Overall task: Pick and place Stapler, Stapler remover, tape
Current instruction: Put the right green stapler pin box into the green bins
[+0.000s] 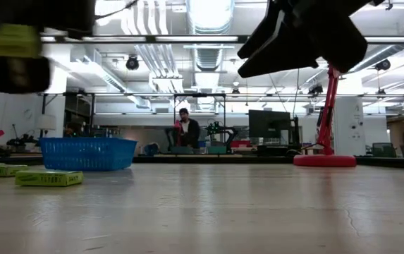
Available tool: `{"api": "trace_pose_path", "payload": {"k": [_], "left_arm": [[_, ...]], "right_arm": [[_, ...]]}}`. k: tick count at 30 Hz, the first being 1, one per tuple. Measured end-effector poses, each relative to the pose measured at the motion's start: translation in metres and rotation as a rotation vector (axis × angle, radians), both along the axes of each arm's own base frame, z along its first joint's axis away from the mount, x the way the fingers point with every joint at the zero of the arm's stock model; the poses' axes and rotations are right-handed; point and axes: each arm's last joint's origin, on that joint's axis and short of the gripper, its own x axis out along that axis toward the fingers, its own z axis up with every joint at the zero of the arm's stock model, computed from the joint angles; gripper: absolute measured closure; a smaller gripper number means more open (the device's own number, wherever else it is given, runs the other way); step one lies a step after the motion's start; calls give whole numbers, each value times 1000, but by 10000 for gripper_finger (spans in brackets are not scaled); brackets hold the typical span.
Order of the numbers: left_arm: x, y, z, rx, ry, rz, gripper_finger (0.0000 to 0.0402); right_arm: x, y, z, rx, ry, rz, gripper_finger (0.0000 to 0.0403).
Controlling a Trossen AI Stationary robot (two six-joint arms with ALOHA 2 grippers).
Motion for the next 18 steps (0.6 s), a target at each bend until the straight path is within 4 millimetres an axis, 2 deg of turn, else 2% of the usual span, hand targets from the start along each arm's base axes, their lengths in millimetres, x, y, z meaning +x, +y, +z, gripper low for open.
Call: {"api": "trace_pose_path", "payload": {"k": [5,9,12,18], "left_arm": [[-34,-11,6,-24,216,73,358],[-52,-17,8,5,295,140,351],[-57,-22,4,62,303,127,339],[-55,-29,-6,109,323,132,337]], "right_arm": [[-1,0,-1,-9,8,7,120],[0,-1,-1,-13,10,3,125],[0,-2,-1,-15,12,3,128],[0,-2,-2,-10,14,-2,133]]}}
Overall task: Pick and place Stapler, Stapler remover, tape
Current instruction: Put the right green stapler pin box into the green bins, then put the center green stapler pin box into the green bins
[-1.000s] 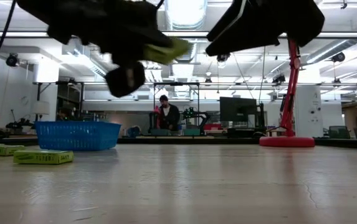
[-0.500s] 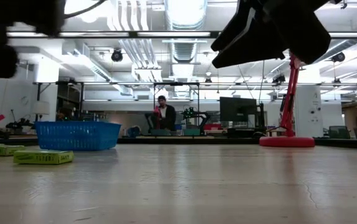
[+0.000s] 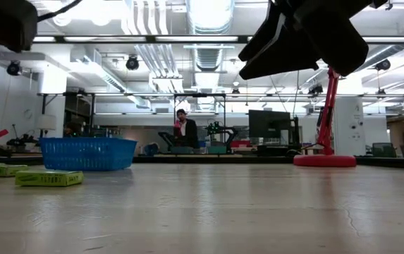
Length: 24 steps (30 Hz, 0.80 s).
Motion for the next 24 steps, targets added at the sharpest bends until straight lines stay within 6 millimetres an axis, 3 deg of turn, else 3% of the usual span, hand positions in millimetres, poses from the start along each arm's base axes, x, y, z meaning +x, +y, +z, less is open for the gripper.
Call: {"api": "trace_pose_path", "payload": {"k": [7,17,20,24], "left_arm": [[3,-3,-9,17,44,14,313],[5,-4,-7,-9,26,26,219],[10,-3,-2,6,-70,25,208],[20,-5,8,36,-251,10,209]], "right_arm": [[-3,-2,-3,21,9,-27,132],[-6,-4,-6,46,31,-53,152],[-5,-4,-7,101,50,-33,177],[-3,-9,-4,194,83,3,252]]}}
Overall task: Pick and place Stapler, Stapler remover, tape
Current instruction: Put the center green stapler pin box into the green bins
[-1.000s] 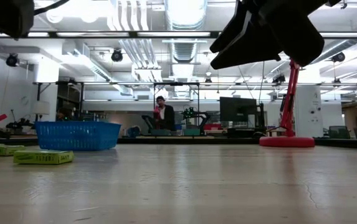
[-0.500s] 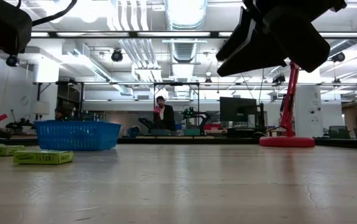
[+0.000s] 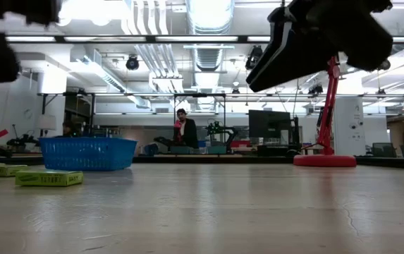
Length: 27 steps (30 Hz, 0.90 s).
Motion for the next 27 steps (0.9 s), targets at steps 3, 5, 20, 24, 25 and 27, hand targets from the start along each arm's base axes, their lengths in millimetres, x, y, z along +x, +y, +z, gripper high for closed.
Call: {"api": "trace_pose_path", "payload": {"k": [3,5,20,24,25,27], "left_arm": [[7,0,9,60,-121,-13,212],[11,3,13,130,-179,-1,214],[27,23,13,493,-324,-54,216],[32,26,11,512,-333,-18,216],[33,27,11,509,-333,-7,216],[35,28,10,516,-335,4,216]], "right_arm": [[1,-7,8,66,14,33,329],[0,-13,16,120,20,65,375],[-58,-75,59,503,-279,343,395],[-87,-96,65,473,-395,337,395],[-95,-101,68,459,-433,311,395],[-110,-109,71,449,-490,281,394]]}}
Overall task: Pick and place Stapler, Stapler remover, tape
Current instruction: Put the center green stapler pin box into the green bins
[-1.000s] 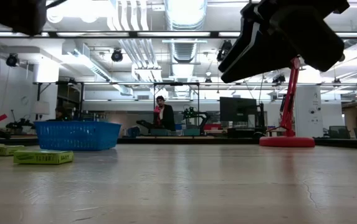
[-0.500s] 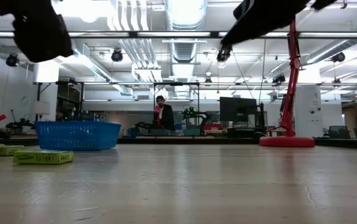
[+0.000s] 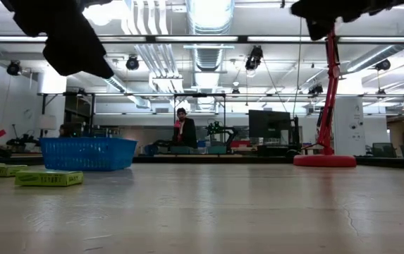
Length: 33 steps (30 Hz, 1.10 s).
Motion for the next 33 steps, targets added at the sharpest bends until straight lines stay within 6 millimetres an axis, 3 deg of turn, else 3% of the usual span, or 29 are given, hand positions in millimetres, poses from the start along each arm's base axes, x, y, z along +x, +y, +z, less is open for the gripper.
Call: {"api": "trace_pose_path", "payload": {"k": [3,6,11,15,26,33], "left_arm": [[2,1,-4,34,17,-10,216],[5,1,-9,57,34,-15,216],[10,2,-17,69,56,-6,216],[13,2,-22,81,73,-5,216],[14,1,-24,71,82,-14,216],[14,1,-24,73,83,-21,216]], "right_arm": [[-19,-9,-3,-11,11,87,394],[-36,-17,-5,21,-21,70,394],[-60,-20,-16,78,-43,226,394],[-72,-22,-26,82,-89,232,394],[-94,-26,-63,106,-153,221,394],[-98,-27,-82,143,-150,222,394]]}}
